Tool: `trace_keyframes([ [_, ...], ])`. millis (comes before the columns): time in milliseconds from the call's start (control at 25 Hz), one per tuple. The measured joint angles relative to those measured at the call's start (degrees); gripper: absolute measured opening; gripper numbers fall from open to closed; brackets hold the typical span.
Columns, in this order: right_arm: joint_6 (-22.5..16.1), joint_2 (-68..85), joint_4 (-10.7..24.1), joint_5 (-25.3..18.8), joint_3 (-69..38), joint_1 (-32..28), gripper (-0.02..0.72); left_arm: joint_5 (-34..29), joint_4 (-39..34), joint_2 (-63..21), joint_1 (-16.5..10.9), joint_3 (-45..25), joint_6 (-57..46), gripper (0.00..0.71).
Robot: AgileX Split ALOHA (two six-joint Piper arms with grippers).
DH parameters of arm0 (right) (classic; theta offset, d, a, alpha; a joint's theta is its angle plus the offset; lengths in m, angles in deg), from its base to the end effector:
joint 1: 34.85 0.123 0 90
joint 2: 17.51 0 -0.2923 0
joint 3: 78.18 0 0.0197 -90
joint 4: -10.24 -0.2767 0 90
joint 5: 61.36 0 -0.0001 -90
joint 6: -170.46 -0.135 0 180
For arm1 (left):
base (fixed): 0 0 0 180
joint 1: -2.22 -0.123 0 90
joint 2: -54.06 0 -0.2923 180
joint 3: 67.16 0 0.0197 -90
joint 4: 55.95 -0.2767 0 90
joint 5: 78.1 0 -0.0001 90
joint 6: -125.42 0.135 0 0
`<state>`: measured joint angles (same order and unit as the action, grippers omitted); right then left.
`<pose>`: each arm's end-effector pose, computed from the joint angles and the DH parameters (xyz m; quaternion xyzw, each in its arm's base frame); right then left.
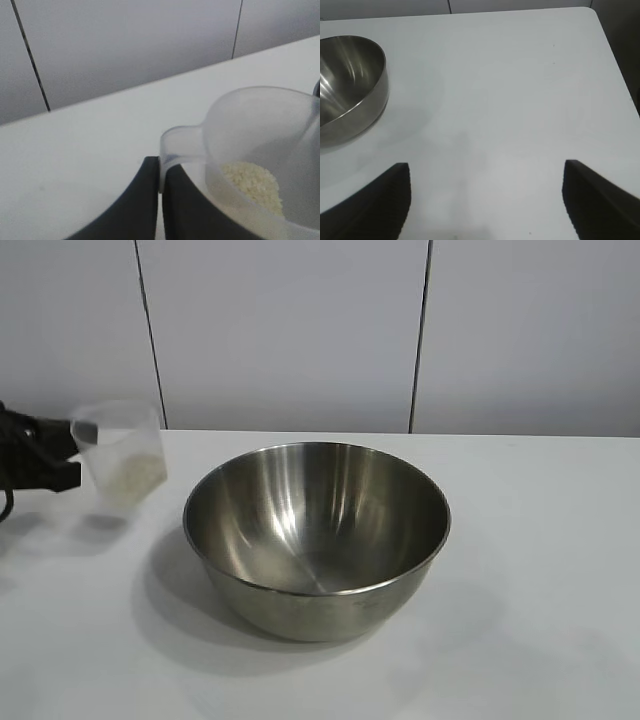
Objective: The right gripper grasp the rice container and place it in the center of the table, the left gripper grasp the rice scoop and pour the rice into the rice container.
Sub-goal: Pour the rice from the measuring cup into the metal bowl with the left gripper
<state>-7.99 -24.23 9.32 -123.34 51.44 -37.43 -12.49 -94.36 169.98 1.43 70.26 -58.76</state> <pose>0.0493 -0.0003 0.2584 0.0074 0.8619 -0.0103 0.5069 0.3586 -0.0714 0.1190 0.2749 0.6970 -0.1427 0.6468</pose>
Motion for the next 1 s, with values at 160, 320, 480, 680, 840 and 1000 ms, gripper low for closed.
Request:
trace_keyframes([
  [160, 0.0, 0.0, 0.0, 0.0, 0.0, 0.0, 0.568, -6.8, -3.6, -10.15, 3.5, 0.0, 0.09, 0.009],
  [320, 0.0, 0.0, 0.0, 0.0, 0.0, 0.0, 0.568, -22.71, -4.89, -18.68, 13.98, 2.15, 6.06, 0.009],
  [480, 0.0, 0.0, 0.0, 0.0, 0.0, 0.0, 0.568, -36.79, -1.36, -20.89, 25.08, 7.24, 16.27, 0.009],
  [680, 0.0, 0.0, 0.0, 0.0, 0.0, 0.0, 0.568, -48.62, 12.16, -17.91, 36.07, 11.71, 42.19, 0.009],
  [840, 0.0, 0.0, 0.0, 0.0, 0.0, 0.0, 0.568, -50.23, 28.22, -14.18, 41.33, 13.29, 70.16, 0.009],
  [1000, 0.0, 0.0, 0.0, 0.0, 0.0, 0.0, 0.568, -48.52, 41.78, -10.95, 43.12, 13.34, 99.2, 0.009],
])
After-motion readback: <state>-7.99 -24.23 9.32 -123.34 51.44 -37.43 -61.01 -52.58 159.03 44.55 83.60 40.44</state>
